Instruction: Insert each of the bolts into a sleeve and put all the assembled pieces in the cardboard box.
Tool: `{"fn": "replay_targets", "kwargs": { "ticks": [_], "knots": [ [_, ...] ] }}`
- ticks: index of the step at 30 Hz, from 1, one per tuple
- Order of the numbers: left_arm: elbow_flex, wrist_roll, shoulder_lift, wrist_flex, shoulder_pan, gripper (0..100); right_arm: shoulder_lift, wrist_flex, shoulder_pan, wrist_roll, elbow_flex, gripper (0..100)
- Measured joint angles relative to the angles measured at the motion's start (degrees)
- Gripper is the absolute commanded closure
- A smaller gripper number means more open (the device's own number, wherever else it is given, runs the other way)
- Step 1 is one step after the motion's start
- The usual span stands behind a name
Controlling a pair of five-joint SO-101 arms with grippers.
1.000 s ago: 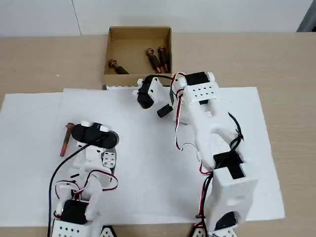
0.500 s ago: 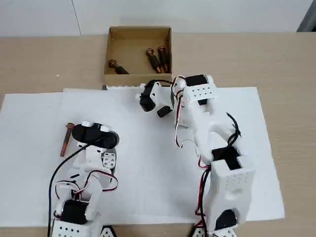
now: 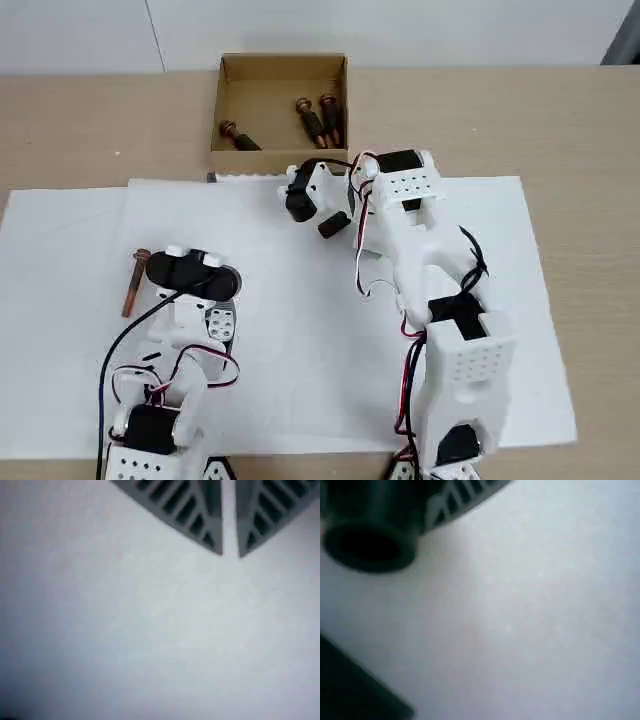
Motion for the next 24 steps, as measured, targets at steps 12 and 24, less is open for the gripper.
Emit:
{"fn": "replay_targets", "kwargs": {
  "ticks": [12, 24],
  "knots": [
    [0.0, 0.0, 0.0, 0.0, 0.0, 99, -14.0, 7.0, -1.4, -16.5, 0.9, 99.2],
    [0.0, 0.0, 0.0, 0.0, 0.0, 99, -34.7, 20.9, -2.0, -43.6, 0.9, 99.1]
  ]
}}
